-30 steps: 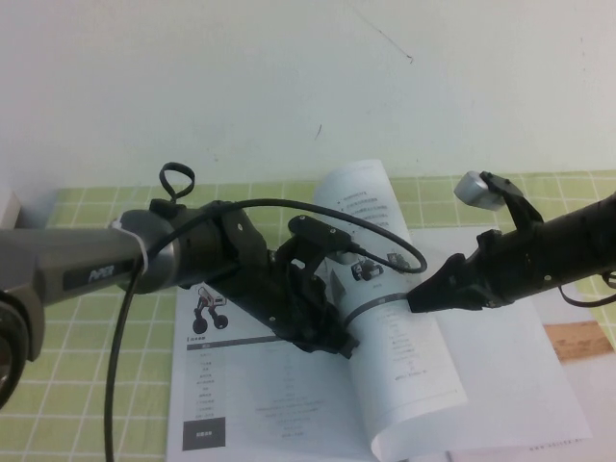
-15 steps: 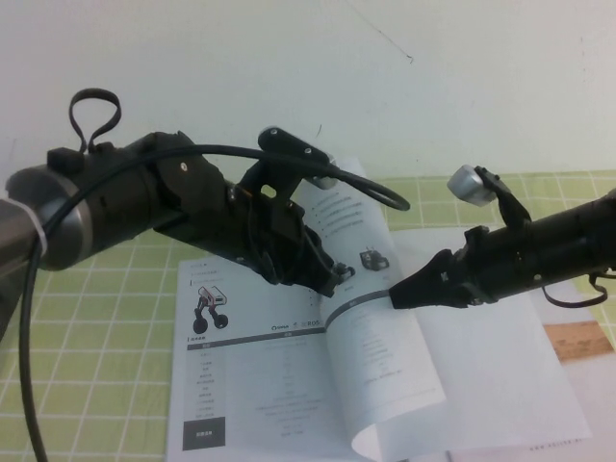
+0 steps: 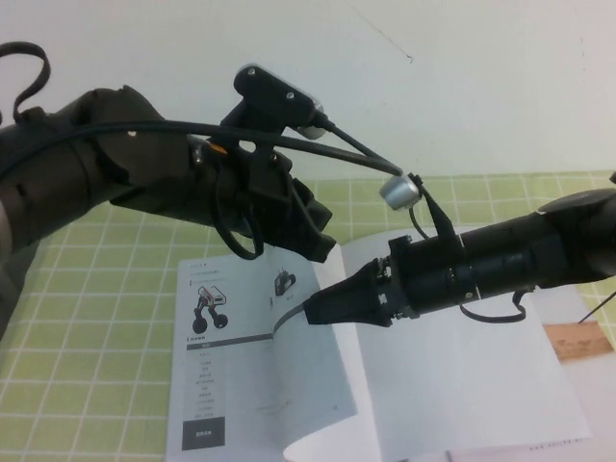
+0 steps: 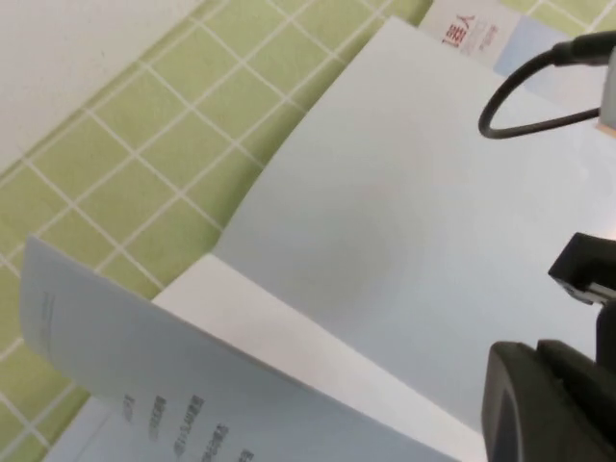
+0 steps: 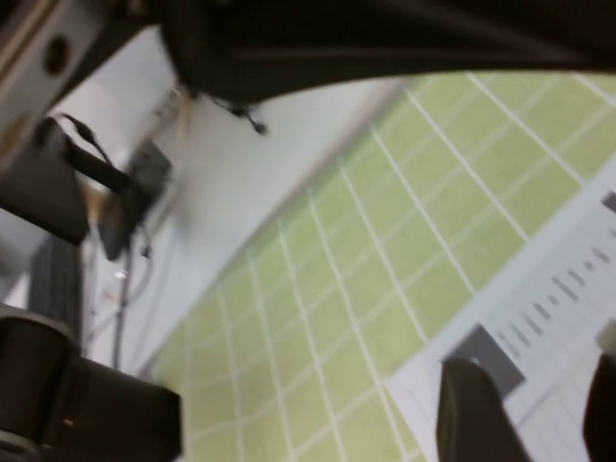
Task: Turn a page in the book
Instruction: Open the closed book
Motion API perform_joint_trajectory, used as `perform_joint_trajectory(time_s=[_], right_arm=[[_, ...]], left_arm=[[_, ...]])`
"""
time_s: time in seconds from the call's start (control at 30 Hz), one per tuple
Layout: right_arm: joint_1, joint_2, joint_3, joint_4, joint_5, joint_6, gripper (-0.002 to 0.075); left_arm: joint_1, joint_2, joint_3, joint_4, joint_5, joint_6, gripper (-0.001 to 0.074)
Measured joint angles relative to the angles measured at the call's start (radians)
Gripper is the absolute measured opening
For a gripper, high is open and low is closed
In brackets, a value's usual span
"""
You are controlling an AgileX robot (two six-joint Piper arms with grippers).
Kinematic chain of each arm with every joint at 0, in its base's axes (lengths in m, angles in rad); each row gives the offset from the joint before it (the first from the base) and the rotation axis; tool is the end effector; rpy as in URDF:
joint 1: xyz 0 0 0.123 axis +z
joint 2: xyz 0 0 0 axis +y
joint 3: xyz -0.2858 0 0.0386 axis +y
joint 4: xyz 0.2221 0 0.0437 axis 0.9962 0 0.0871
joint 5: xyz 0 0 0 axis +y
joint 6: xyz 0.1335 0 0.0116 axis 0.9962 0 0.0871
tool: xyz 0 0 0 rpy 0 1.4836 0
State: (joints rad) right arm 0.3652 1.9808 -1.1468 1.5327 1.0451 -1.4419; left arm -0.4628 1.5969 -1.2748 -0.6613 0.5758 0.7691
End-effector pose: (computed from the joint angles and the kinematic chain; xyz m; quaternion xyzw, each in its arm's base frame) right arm 0.3110 0.2429 0.1857 -0.3075 0.7668 0.5197 0.2178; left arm 0.3078 -0.2037 0.2966 0.3546 0.8251 -0.2085 0.3872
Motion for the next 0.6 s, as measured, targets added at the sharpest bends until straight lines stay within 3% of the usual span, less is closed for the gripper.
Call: perform_joint_trajectory(time_s=[0.17,0.3,0.6], right_arm=[[-0.075,0.0,-0.026,0.016,0.104,-0.004,0.0258],[-0.14,-0.004,-0.049,0.016,0.114,0.01,0.0195],[-0.133,-0.037,-0.055,-0.018,0.121,0.011,0.012]], left_arm=[[0.0,-0.063,0.001,0.0,0.002,0.0,-0.0004],[0.0,-0.081,0.001,0.0,-0.012,0.0,-0.0004],[0.0,-0.081,0.001,0.0,-0.072,0.0,-0.0004]])
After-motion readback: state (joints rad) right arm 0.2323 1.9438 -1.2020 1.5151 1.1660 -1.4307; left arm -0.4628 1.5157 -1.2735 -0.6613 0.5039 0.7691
